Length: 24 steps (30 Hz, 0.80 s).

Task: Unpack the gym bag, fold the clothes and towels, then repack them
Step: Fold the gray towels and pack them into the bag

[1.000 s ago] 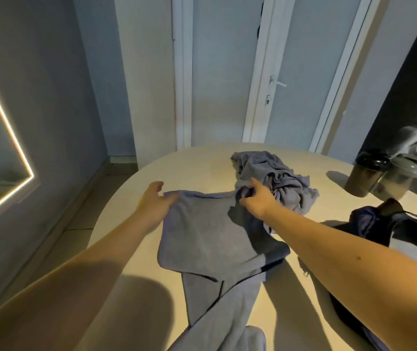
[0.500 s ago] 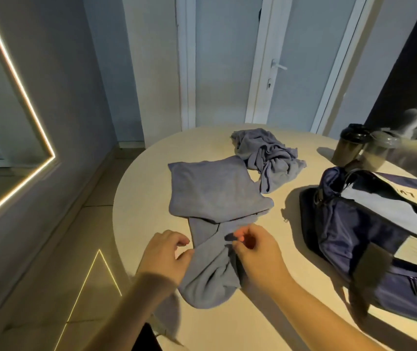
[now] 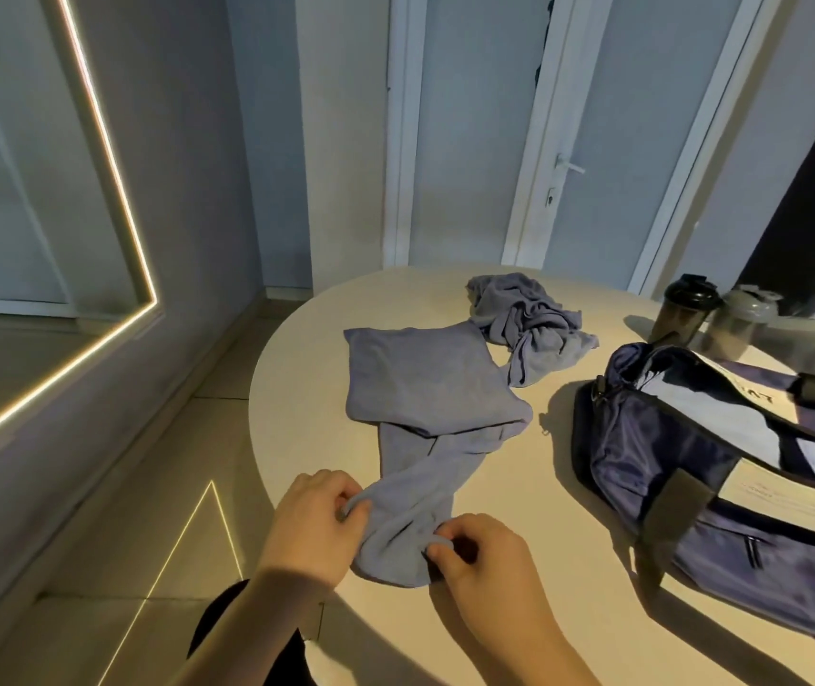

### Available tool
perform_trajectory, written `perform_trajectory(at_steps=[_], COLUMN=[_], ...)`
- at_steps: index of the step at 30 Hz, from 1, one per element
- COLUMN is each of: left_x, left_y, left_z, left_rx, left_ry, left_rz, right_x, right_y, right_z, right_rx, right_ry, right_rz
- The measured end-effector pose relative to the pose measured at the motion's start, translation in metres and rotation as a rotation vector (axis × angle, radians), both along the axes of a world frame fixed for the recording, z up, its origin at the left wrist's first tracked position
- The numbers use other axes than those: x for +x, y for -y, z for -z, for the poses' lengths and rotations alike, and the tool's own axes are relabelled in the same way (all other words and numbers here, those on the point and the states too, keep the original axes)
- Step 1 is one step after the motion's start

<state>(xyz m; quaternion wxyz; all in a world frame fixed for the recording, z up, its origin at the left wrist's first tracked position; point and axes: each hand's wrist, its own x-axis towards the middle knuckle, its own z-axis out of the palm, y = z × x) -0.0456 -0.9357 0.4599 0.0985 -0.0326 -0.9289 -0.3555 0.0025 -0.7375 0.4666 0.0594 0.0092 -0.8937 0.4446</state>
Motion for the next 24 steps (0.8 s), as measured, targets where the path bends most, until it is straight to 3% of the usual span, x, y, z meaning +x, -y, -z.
perform_trajectory(at_steps=[3,7,12,16,18,21,24], left_x=[0.006,0.017,0.031,0.035,0.034,0.03,0.028], left_y=[-0.01,-0.024,-0.041,-0.045,-0.046,-0.044,-0.037], left_z=[-0.022,-0.039,-0.047,-0.041,-0.034,-0.016,-0.005], left_rx=[0.154,0.224,0.257,0.309,0.249,0.001,-0.049], left_ry=[-0.001,-0.029,0.006,-0.013,-0.055,-0.15,-0.104], left_rz=[0.008,0.148,0.346,0.33,0.306,0.266,0.171], right_x=[0.005,0.008,0.01,0.013,0.014,0.02,0.026], right_y=[-0.003,-0.009,-0.015,-0.021,-0.026,-0.034,-0.045], right_z=[-0.01,-0.019,-0.031,-0.028,-0.027,-0.031,-0.029], right_rx=[-0.126,-0.1,-0.216,-0.13,-0.174,-0.387,-0.492], right_ry=[0.044,-0.138,-0.212,-0.254,-0.272,-0.218,-0.217], right_rz=[0.033,0.082,-0.088,-0.098,-0.022,0.047,0.142])
